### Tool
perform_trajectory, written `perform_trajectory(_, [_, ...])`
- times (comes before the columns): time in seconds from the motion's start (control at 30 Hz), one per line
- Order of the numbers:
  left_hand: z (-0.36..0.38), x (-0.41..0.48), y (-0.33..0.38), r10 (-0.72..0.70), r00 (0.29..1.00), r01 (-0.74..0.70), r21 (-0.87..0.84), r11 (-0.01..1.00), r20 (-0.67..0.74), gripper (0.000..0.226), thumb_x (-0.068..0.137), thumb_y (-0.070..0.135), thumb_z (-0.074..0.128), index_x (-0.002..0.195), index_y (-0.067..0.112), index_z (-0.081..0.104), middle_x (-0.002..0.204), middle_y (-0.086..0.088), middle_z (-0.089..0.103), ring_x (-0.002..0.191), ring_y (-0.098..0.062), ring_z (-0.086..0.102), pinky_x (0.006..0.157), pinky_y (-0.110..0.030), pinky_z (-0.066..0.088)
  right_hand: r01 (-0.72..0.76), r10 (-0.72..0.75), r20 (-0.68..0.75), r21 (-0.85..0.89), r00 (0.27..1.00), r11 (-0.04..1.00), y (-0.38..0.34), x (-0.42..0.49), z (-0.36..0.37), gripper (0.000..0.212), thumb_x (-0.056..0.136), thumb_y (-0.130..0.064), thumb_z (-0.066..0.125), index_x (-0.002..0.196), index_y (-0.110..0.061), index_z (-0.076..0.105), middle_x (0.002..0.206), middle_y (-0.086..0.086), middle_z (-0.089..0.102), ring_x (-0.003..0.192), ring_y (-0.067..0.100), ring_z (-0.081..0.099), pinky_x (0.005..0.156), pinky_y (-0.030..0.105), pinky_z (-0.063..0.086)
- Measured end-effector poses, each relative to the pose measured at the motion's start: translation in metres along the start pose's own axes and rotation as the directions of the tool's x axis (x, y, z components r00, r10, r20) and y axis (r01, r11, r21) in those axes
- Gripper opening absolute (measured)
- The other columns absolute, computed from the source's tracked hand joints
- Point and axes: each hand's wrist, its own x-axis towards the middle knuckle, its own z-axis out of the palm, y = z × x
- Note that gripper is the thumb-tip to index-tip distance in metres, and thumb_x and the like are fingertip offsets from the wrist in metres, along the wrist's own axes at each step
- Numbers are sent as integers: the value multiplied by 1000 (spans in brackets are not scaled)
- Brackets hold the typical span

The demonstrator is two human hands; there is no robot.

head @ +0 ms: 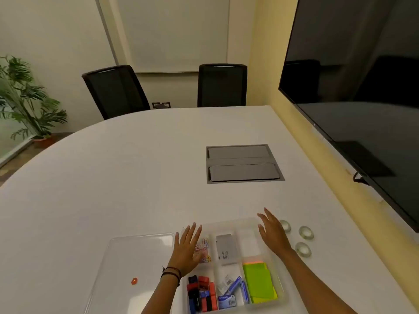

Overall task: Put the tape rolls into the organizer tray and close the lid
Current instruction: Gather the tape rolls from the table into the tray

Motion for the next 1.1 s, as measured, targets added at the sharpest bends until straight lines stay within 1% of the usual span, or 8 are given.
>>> perform_trajectory(0.23, [2,21,16,59,993,-67,75,995,102,77,93,47,41,148,22,-7,159,-7,-12,147,-27,-10,118,-48,-10,-120,119,4,10,993,993,32,0,0,35,93,-4,48,128,-4,53,148,16,38,136,29,38,107,35,38])
perform_trajectory(0.67, [11,52,7,113,978,-136,127,982,176,78,91,54,40,148,23,-2,159,-3,-8,148,-25,-6,118,-47,-14,-272,283,168,-88,944,958,71,10,15,46,92,-3,46,138,-6,39,148,14,35,134,29,39,106,35,38])
perform_trajectory(0.73, [11,52,4,194,978,-205,208,957,72,81,83,62,49,147,18,22,157,-5,16,145,-27,21,117,-41,-13,-276,291,180,-103,940,956,73,11,18,48,92,-3,45,139,-5,37,148,14,35,133,30,38,107,35,37])
perform_trajectory(0.8, [9,52,6,177,978,-203,340,918,107,80,67,74,57,128,22,56,141,2,49,122,-17,56,114,-41,10,-287,303,191,-106,934,952,75,11,21,48,92,-2,45,140,-5,35,148,15,34,133,32,37,109,36,35])
perform_trajectory(0.9, [6,55,6,208,970,-238,306,922,129,79,61,75,61,121,24,62,131,6,60,114,-12,62,113,-43,-2,-302,317,216,-102,924,948,77,10,27,49,91,0,46,139,-7,37,151,15,28,134,33,34,109,36,34])
perform_trajectory(1.0, [3,58,3,210,962,-254,288,923,175,80,78,71,47,140,20,40,151,-1,28,135,-23,41,116,-48,8,-322,340,218,-115,915,940,77,7,30,51,89,3,44,138,-11,39,154,14,20,132,32,36,104,36,41])
perform_trajectory(1.07, [6,66,0,210,945,-256,171,951,249,83,87,62,41,149,20,6,156,-3,-8,147,-28,3,116,-46,-15,-323,344,196,-131,918,937,76,6,33,50,88,4,44,135,-11,43,153,14,20,128,32,40,101,36,44])
perform_trajectory(1.1, [9,70,-2,210,945,-253,151,956,251,85,88,61,41,149,20,-3,157,-4,-14,147,-26,-6,114,-47,-20,-318,341,186,-141,922,937,76,4,34,49,88,4,44,134,-11,44,152,14,20,127,32,41,99,37,46])
